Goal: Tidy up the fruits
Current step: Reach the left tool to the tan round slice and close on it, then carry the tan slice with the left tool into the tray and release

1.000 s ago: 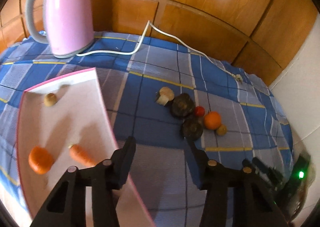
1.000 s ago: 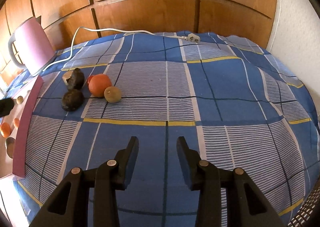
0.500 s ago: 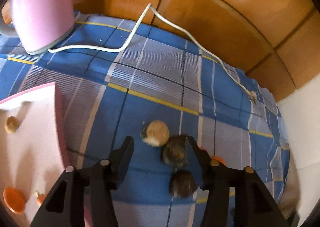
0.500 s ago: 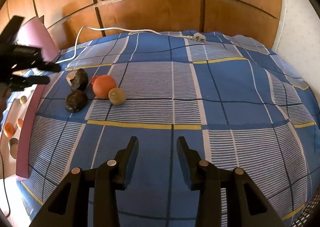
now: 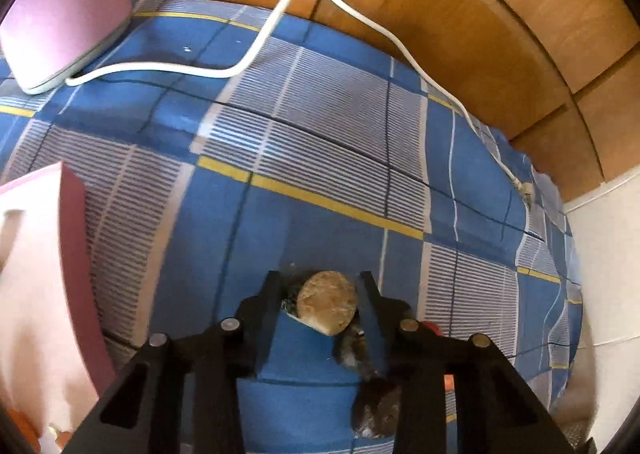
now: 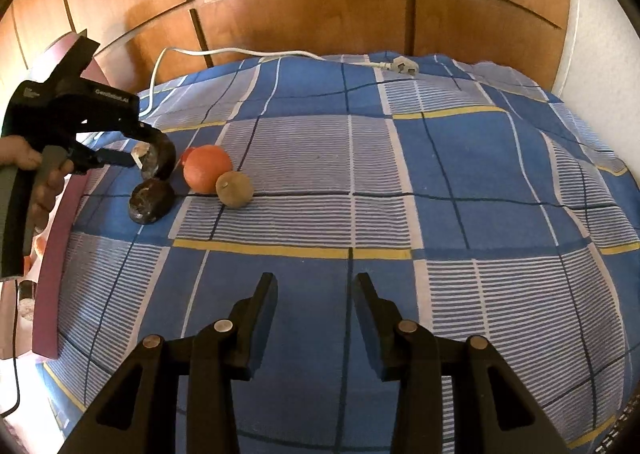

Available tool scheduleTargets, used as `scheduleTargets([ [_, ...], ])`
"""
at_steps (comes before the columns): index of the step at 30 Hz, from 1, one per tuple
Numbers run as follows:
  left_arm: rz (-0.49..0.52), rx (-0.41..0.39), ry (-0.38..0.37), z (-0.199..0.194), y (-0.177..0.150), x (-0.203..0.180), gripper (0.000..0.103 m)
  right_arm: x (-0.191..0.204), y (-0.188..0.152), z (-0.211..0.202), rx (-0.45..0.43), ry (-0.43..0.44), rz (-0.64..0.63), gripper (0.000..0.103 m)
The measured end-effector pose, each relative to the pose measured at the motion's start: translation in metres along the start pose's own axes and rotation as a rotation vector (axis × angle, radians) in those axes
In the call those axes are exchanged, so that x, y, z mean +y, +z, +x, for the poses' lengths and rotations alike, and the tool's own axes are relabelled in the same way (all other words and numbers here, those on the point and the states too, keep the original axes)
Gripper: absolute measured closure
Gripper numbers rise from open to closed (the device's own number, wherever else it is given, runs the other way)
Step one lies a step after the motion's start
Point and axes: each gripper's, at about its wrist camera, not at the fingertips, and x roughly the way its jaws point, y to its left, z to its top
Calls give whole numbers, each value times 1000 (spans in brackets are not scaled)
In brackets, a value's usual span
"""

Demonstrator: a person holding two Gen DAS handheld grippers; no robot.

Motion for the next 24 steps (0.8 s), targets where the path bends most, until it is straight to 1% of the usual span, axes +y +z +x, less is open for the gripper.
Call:
scheduleTargets([
  [2,10,-10,-10,-4,-5,3,65,2,-1,1,1,-3,-6,63],
  [6,-4,-18,-28,-18,-18,13,65,7,-1,-1,-1,6,-17,63],
  [10,61,-75,-31,-45,-34,10,65,13,-2,-4,-2,22,-33,63],
  [14,104,-135,-54,-75,-51,12,65,21,-3,1,30,69,-46,63],
  [16,105,-157,-77,-89,-61,15,65,27,-3,2,30,75,-59,63],
  [21,96,-198,-112,-114,-83,23,65,42,3,7,55,142,-77,63],
  [24,85,-214,-124,-128,-99,34,65,57,5,9,66,173,-106,63],
])
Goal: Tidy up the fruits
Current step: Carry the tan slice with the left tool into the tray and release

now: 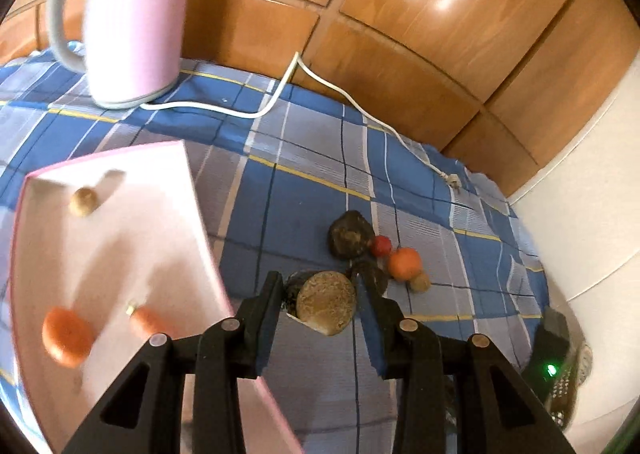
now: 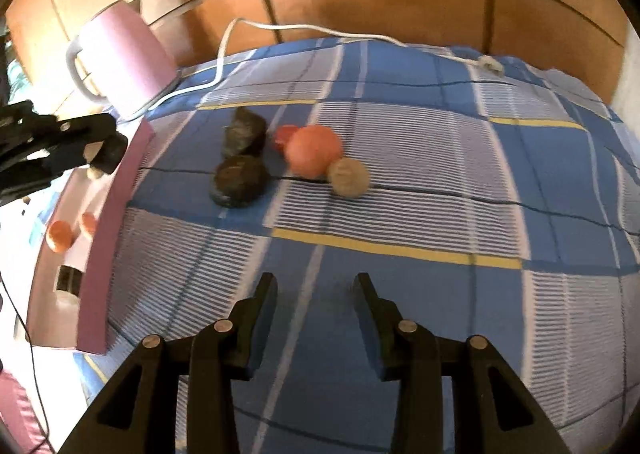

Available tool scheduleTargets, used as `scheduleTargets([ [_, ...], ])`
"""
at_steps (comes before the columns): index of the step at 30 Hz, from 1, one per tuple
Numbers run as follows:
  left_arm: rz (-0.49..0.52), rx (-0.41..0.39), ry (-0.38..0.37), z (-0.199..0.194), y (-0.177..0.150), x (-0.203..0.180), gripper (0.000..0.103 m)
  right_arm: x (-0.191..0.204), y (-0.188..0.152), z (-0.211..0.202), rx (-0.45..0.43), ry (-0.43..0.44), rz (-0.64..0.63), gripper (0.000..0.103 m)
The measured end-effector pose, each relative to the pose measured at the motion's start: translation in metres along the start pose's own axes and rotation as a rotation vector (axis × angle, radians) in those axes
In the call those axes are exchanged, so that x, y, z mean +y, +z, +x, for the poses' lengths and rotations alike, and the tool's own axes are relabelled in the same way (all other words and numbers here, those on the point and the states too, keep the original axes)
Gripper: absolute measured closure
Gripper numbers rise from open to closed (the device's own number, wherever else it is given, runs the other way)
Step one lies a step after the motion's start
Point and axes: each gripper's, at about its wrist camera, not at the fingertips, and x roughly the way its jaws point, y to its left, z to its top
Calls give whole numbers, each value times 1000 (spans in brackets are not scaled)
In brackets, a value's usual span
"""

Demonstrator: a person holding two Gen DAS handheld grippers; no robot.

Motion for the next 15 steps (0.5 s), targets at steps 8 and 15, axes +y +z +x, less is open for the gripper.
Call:
scheduleTargets([
  [8,-53,-68,45,-42,-36,35,65,25,4,11,18,4,-55,55],
  [15,-243,-155,116,-73,-31,111,65,31,3,12,23,-19,-82,55],
])
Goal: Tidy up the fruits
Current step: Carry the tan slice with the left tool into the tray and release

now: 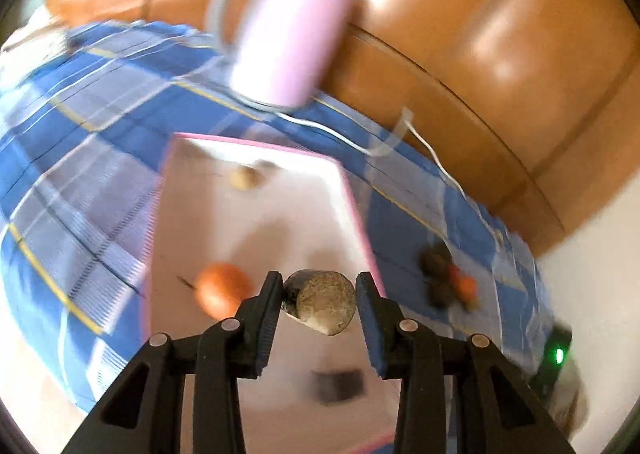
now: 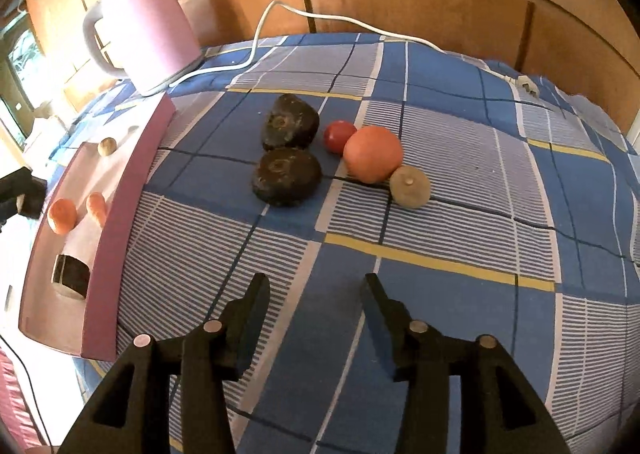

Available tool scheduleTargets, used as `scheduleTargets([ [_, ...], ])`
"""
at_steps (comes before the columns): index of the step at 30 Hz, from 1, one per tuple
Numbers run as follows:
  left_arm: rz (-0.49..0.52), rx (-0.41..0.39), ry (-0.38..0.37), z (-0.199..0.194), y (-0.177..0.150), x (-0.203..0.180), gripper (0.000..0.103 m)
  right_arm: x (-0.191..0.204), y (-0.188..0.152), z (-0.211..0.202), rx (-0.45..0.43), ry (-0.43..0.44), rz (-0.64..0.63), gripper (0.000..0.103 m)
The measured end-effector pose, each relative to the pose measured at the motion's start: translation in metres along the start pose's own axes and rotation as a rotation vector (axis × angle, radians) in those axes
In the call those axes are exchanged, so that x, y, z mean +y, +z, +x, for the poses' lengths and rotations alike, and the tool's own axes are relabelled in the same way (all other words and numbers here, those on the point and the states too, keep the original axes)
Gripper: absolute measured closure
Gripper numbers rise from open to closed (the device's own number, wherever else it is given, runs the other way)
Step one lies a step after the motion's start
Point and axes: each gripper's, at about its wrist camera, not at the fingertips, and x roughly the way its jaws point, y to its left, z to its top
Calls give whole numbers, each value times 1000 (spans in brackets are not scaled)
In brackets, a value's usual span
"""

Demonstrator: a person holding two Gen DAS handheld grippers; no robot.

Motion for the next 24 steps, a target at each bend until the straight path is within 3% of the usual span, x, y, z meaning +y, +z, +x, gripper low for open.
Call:
scheduleTargets([
  [6,-35,-33,54,13,36,24,65,6,-2,0,6,-15,-17,55],
  [11,-21,-10,110,35,47,33,65,10,-2,-1,12,-26,-20,55],
  [13,-10,-11,148,42,46,34,62,11,-1,-2,13,-31,-23,55],
  [15,4,-18,164,43,44,33,49,11,-1,-2,14,-36,-24,55],
  [17,6,-32,176,39,39,31,44,12,0,-2,16,-39,-26,55],
  [24,21,-53,214,20,11,19,43,13,4,-1,12,-30,-17,55],
])
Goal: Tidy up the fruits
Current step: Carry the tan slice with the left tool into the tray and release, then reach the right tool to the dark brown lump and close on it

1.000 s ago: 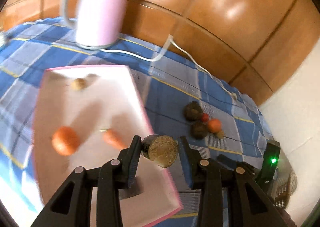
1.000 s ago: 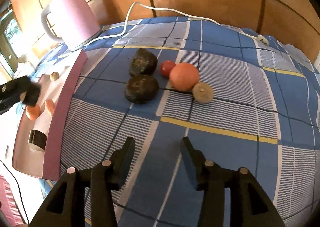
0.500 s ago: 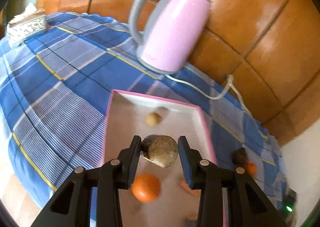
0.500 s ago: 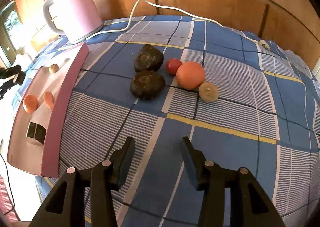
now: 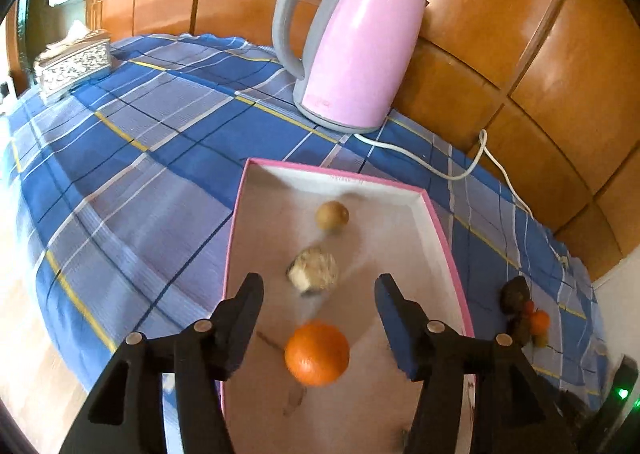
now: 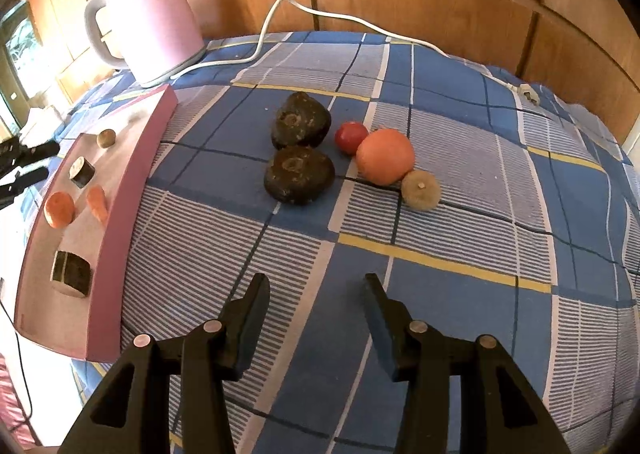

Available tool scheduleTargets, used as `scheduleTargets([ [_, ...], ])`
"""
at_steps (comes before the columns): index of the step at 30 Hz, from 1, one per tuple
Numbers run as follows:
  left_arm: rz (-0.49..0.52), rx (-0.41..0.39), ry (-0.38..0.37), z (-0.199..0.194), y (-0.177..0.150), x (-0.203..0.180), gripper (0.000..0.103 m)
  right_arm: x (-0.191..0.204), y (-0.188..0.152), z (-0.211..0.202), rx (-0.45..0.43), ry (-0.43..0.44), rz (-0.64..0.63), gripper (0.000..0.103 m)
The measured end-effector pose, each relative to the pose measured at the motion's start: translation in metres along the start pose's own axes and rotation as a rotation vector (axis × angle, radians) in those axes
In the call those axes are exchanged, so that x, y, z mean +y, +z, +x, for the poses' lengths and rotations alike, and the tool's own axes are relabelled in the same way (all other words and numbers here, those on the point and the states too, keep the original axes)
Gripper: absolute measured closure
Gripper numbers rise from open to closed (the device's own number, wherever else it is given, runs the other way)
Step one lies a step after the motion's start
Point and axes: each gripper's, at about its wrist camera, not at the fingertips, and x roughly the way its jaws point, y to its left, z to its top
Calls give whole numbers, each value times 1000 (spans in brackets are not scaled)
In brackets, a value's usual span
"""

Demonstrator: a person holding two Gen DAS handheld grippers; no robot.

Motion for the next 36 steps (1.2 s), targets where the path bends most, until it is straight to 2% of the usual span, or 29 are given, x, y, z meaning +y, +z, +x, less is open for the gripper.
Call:
scheduleTargets([
  [4,16,-14,-3,-13,-16,-7,42,0,6,-2,-22,7,7,55],
  [8,50,-25,-9,-26,-31,-17,37,0,16,-2,-42,18,19,48],
  [12,68,-22,-17,-33,-43,-24,34,2,26,4,-43,25,20,47],
  [15,75,-16,-19,-37,-51,-28,25,5,31,11,-31,21,8,46],
  [29,82,7,23,-40,-72,-25,22,21,49,39,-12,-54,-94,46],
  [32,84,14,29,-38,-74,-25,21,24,47,39,-18,-61,-118,57],
  [36,92,11,30,-40,-76,-26,21,22,44,37,-19,-57,-118,58],
])
